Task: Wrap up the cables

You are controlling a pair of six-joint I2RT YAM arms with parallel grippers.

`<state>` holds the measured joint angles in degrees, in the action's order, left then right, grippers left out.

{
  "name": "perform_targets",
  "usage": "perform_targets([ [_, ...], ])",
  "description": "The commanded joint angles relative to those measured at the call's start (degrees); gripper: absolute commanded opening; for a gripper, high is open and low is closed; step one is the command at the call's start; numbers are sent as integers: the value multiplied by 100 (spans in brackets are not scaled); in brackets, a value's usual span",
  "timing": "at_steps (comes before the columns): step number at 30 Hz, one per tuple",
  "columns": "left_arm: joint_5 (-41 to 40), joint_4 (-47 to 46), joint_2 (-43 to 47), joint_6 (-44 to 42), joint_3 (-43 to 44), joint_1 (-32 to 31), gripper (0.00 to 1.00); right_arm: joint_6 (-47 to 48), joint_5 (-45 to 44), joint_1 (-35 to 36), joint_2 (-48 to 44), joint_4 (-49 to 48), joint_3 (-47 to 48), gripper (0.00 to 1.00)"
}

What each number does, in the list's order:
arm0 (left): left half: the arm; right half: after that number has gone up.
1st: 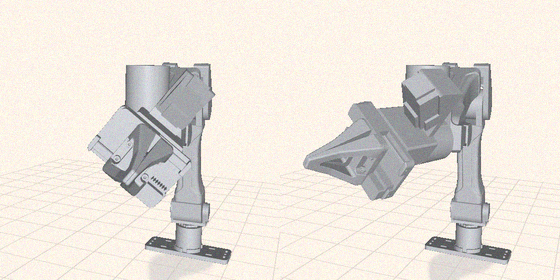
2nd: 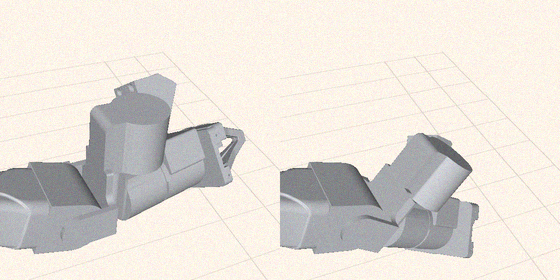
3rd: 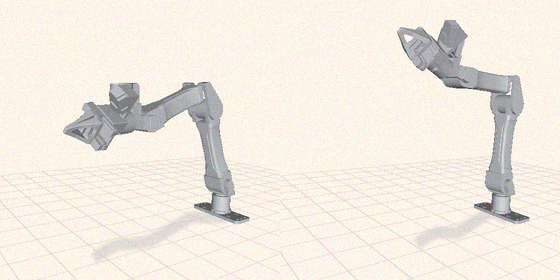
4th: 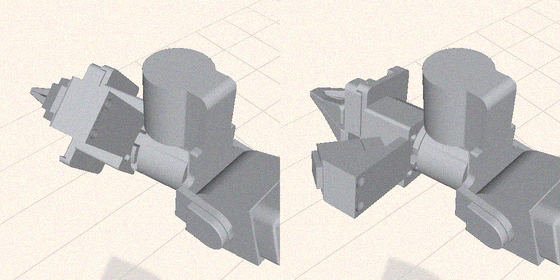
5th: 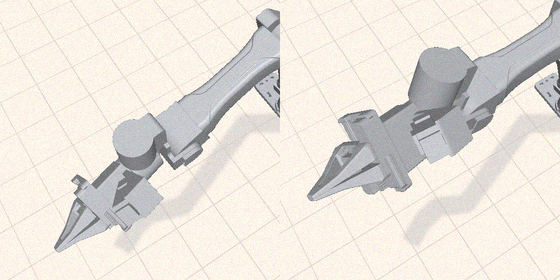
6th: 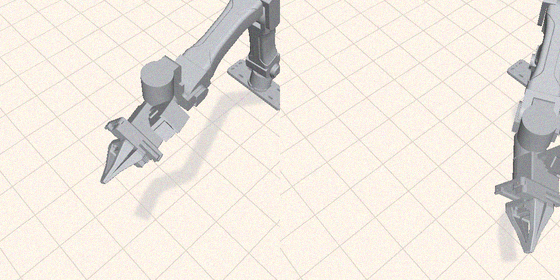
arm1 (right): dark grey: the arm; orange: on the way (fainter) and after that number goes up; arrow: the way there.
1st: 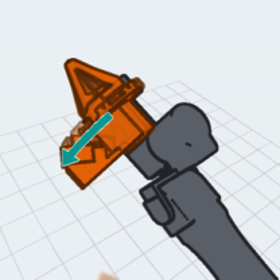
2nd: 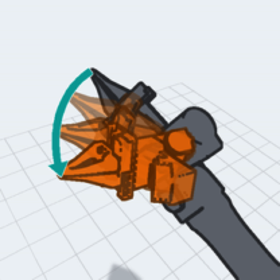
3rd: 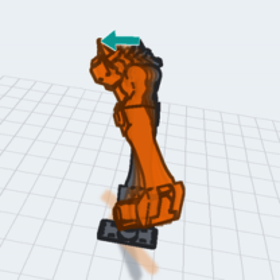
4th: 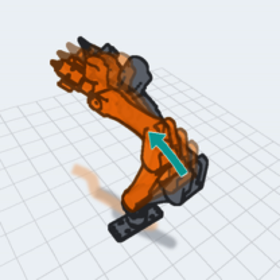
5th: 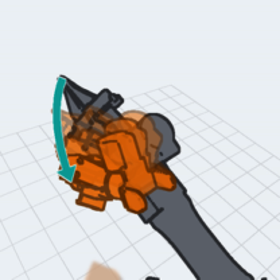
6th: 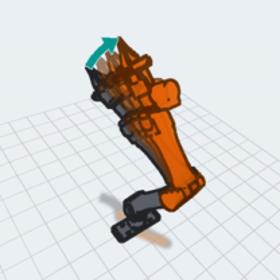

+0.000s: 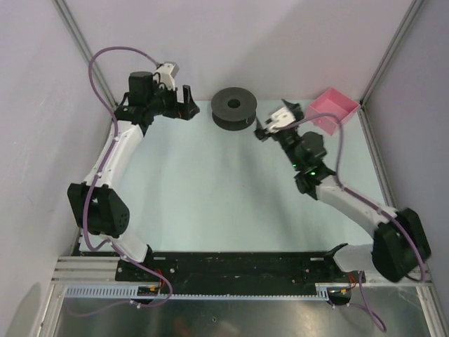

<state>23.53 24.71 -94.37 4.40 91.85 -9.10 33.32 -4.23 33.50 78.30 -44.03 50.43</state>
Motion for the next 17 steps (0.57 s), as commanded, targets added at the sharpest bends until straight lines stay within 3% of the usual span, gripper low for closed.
perform_targets([
  [1,-570,1264,163,-1216,493,-104,99,-1845,230,-786,-910,2583,31,99],
  [5,-1528,1335,200,-1153,255,-414,100,-2470,320,-1618,-1348,3653,-78,99],
  [8,-1651,1324,179,-1128,-47,-594,99,-2590,349,-2119,-1580,3843,-361,99],
  [17,-1800,1065,-34,-1067,-268,-924,99,-2615,604,-2357,-1881,3947,-707,99],
])
